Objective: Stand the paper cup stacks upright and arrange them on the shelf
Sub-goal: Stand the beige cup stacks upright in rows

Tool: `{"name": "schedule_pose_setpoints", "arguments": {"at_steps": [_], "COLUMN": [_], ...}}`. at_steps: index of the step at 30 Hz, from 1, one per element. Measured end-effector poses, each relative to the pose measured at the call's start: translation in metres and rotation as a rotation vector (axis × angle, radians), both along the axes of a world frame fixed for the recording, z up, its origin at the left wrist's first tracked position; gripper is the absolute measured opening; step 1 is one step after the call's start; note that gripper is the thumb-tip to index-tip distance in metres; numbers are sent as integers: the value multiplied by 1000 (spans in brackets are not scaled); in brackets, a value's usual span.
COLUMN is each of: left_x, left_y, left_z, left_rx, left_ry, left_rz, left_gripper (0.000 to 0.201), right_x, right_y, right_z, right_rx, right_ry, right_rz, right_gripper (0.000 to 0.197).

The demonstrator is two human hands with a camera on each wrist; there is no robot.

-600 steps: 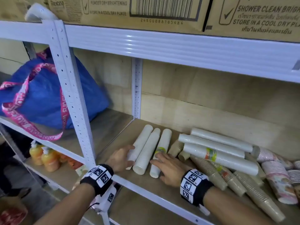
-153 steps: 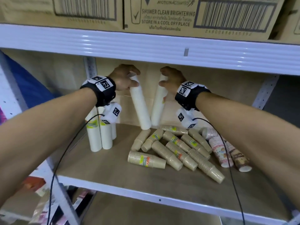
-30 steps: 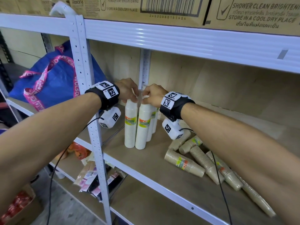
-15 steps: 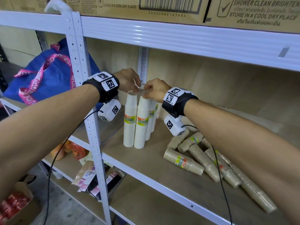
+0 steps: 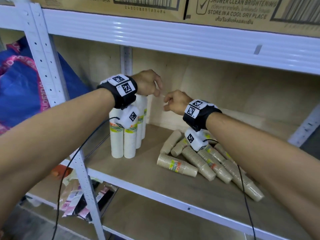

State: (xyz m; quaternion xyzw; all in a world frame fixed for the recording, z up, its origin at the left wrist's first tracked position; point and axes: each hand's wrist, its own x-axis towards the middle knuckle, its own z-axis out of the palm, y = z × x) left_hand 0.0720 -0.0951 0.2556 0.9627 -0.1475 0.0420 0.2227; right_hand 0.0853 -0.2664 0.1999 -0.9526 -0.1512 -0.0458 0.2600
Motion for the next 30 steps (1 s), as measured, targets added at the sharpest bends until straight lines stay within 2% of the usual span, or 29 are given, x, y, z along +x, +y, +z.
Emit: {"name": "schedule_pose_setpoints", "arguments": {"at_steps": [4, 9, 17, 21, 23, 25, 27, 30], "left_x": [8, 22, 40, 45, 73, 99, 80, 52], "left_y": [-31, -56, -68, -68, -62, -55, -56, -60], "left_z": [-35, -92, -170, -200, -236, -270, -263, -248], "left_rx": [-38, -68, -57, 60, 62, 78, 104, 103], "left_ry": [79, 169, 262, 324, 387, 414, 386, 332], "left_rz": [-76, -95, -20, -35, -17, 13, 0, -4], "left_gripper": [26, 27, 32, 58, 81, 86, 78, 70], "right_x": [-7, -22, -48, -57, -63, -66, -69, -72], "right_y": [-25, -54, -79, -85, -87, -88, -88, -87], "right_z": [-26, -64, -125, -145, -151, -162, -171, -180], "right_rx": [-44, -46, -17, -35, -58, -72, -75, -96], "right_ry": [57, 154, 289, 329, 356, 374, 378, 370], "right_rz": [-50, -114, -128, -107, -85, -115, -148, -161], "right_gripper": [42, 48, 47, 42, 45, 45, 44, 71]}}
